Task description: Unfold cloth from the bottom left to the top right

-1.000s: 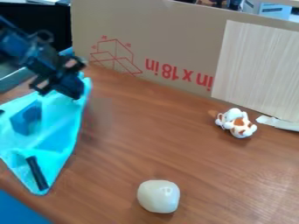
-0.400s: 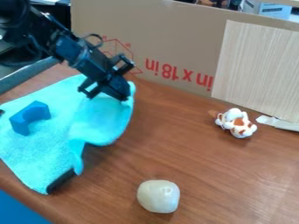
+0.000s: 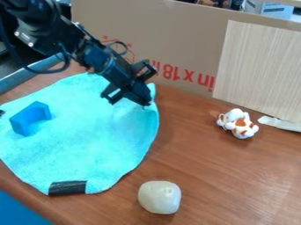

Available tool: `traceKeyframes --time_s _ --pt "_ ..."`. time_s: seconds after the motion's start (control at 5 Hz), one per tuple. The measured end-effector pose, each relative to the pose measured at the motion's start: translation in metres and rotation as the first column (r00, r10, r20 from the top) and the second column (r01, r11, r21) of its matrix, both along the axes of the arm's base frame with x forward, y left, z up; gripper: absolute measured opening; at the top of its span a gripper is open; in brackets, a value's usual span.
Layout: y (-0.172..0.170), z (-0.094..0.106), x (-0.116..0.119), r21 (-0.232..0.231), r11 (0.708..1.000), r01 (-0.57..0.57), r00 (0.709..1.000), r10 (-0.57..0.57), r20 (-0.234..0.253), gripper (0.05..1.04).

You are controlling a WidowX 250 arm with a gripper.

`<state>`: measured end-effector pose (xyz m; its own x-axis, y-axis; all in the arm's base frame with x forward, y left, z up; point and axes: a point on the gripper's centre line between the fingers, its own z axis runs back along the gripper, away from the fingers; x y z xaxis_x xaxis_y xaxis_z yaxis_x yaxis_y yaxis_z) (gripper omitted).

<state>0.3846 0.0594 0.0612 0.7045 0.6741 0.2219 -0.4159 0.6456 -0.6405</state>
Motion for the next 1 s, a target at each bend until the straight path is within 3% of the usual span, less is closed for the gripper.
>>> traceKeyframes --time_s 0.2,0.4,0.6,0.8,1.0 --pt "-0.011 -0.002 0.006 0.009 1.0 0.01 1.0 -0.01 0.005 0.076" --pt "-0.012 -0.003 0.01 0.019 0.997 0.073 0.996 -0.072 -0.058 0.225" --pt "-0.009 -0.003 0.012 0.052 0.972 0.228 0.961 -0.217 -0.17 0.476" --pt "-0.008 0.005 0.016 0.076 0.92 0.385 0.898 -0.354 -0.259 0.772" --pt "-0.007 0.03 0.016 0.061 0.833 0.55 0.804 -0.509 -0.307 0.993"
